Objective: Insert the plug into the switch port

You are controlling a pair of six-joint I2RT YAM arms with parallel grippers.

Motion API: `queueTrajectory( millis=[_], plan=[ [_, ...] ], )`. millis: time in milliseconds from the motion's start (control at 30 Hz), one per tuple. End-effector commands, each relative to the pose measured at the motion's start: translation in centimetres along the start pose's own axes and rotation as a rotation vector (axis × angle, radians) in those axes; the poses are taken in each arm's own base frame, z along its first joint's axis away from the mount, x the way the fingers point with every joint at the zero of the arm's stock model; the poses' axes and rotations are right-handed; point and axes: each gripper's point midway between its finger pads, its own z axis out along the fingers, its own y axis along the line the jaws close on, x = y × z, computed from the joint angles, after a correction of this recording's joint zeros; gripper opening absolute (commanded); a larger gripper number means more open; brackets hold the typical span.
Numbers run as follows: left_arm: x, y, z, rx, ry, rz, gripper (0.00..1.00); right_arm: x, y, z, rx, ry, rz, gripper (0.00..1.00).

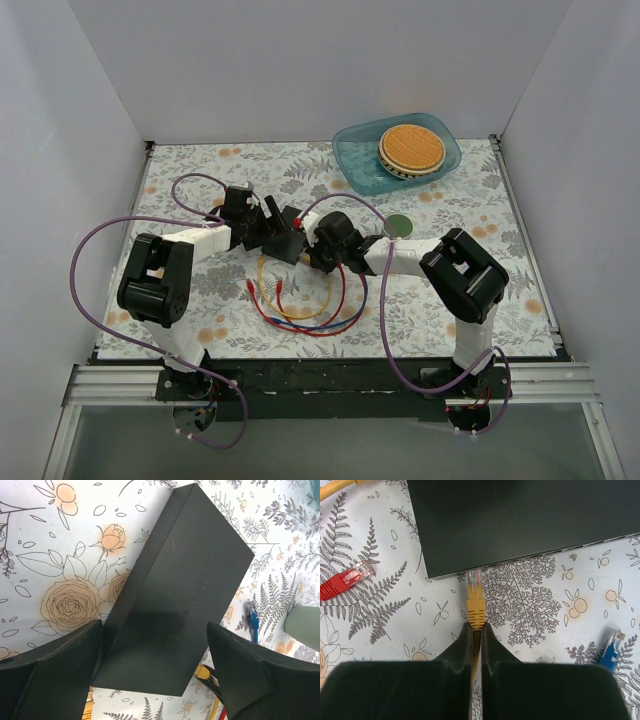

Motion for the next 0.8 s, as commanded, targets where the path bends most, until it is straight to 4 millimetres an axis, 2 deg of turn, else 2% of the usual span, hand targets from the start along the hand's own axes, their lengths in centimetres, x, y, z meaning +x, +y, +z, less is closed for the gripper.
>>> queueTrajectory(
  millis=[0, 233, 500, 767],
  plan=[
    [3.3, -2.3, -1.0, 0.087, 0.155, -0.011, 0.84, -4.0, 1.1, 0.7, -0.025, -0.121, -0.073, 0.01],
    [3.8, -3.2, -1.2, 0.137, 0.195, 0.017, 0.84, -4.5, 1.6, 1.3, -0.049, -0.126, -0.108, 0.01],
    [4.7, -3.3, -1.0, 0.154, 0.230, 0.040, 0.84, -6.5, 1.7, 1.5, -0.062, -0.168, -0.141, 0.01],
    [4.8, -3.5, -0.7, 0.161, 0.244, 0.058, 0.84, -6.8, 2.3, 1.4, -0.099, -0.189, -0.184, 0.01]
  ],
)
